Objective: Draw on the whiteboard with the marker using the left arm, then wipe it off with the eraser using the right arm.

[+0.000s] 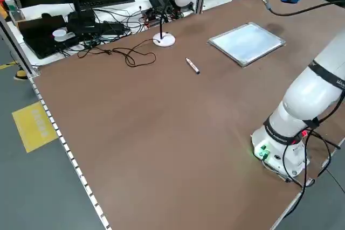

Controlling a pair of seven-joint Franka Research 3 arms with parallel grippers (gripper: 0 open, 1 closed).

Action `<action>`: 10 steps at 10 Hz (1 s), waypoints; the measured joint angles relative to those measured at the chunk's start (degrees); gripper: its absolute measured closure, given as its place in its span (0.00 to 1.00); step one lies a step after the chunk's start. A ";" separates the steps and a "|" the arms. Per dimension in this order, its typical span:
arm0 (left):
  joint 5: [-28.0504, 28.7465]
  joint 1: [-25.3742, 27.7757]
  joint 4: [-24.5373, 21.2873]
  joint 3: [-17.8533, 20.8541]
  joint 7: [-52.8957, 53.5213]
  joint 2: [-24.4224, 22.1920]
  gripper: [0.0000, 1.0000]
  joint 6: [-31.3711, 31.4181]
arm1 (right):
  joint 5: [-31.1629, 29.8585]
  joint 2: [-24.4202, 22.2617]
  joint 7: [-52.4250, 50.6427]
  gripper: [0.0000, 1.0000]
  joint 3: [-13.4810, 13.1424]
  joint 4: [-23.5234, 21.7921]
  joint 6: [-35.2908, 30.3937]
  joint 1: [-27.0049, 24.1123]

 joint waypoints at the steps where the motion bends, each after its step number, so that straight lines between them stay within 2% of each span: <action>1: 0.00 -0.05 0.00 -0.01 0.00 0.00 0.00 0.00 | -0.06 -0.01 -1.21 0.44 0.02 -0.69 2.05 -2.60; 5: 0.00 -0.15 0.00 -0.03 0.00 0.00 0.00 0.00 | -0.15 1.67 -1.60 0.44 0.11 -5.47 15.25 -10.93; 7: 0.00 -0.15 -0.01 -0.03 0.00 0.00 0.00 0.00 | -0.15 4.63 -1.06 0.44 0.15 -7.79 21.66 -12.73; 10: 0.00 -0.15 -0.01 -0.02 0.00 0.10 0.00 0.02 | -0.14 9.94 1.13 0.44 0.42 -8.58 27.85 -13.00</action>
